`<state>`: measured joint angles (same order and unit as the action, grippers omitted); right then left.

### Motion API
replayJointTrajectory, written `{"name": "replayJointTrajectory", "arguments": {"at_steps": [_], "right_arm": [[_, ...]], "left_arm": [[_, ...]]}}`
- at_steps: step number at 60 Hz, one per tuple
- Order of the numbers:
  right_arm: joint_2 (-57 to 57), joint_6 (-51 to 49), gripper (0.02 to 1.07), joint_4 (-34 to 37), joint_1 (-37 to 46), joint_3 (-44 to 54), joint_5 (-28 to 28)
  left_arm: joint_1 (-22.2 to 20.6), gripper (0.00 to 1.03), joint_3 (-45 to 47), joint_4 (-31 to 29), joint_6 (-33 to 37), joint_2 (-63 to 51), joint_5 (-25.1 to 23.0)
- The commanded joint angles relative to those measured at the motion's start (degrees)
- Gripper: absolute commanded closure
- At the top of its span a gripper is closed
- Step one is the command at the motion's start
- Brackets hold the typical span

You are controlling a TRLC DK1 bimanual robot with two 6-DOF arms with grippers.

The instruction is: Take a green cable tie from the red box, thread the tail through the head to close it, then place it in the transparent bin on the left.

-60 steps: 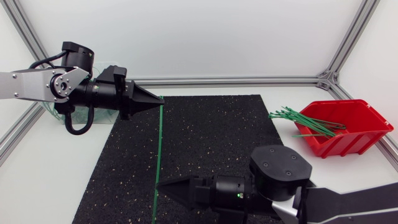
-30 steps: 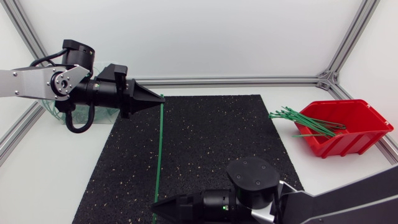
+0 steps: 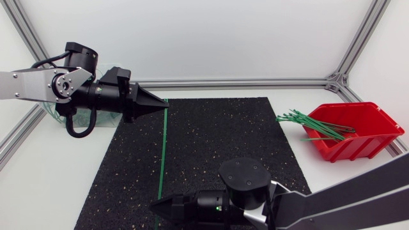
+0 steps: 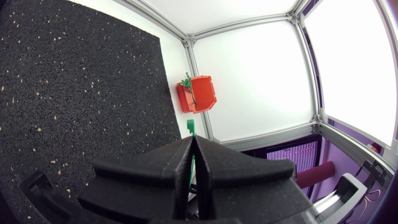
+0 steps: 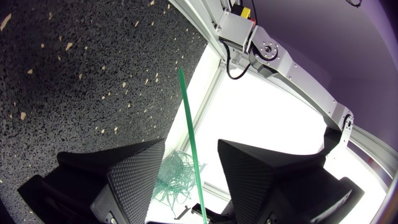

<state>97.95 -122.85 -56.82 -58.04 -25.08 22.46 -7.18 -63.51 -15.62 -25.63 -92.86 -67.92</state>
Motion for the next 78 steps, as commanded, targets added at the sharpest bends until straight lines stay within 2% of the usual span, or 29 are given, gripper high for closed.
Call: {"name": "replayJointTrajectory", "arguments": {"at_steps": [1,15,20,24,39,52,71,78], "right_arm": [[0.8,-1.5,0.53,0.0,-0.4,-0.1,-0.2],[0.6,-1.5,0.65,0.0,-0.6,0.8,-0.9],[0.7,-1.5,0.66,0.0,-0.7,1.2,-1.5],[0.8,-1.5,0.71,0.0,-0.9,1.4,-1.6],[0.6,-1.5,0.72,0.0,-1.3,2.1,-2.2],[0.7,-1.4,0.93,0.0,-1.6,1.8,-3.1],[0.6,-1.4,0.94,0.0,-1.6,1.7,-3.4],[0.2,-1.3,0.85,-0.1,-1.6,1.9,-3.4]], "left_arm": [[0.4,0.99,-1.9,-0.4,0.7,-1.4,-0.6],[1.2,0.99,-2.1,-0.4,1.0,-1.5,-0.9],[1.1,0.99,-2.0,-0.6,1.0,-1.5,-1.0],[1.1,0.99,-2.1,-0.6,1.2,-1.5,-1.0],[0.9,0.99,-2.2,-0.8,1.2,-1.4,-1.0],[0.7,0.99,-2.2,-1.2,1.3,-1.4,-1.0],[0.2,0.99,-1.9,-2.6,2.2,-1.0,-1.0],[0.1,0.99,-1.9,-2.6,2.3,-0.8,-1.0]]}}
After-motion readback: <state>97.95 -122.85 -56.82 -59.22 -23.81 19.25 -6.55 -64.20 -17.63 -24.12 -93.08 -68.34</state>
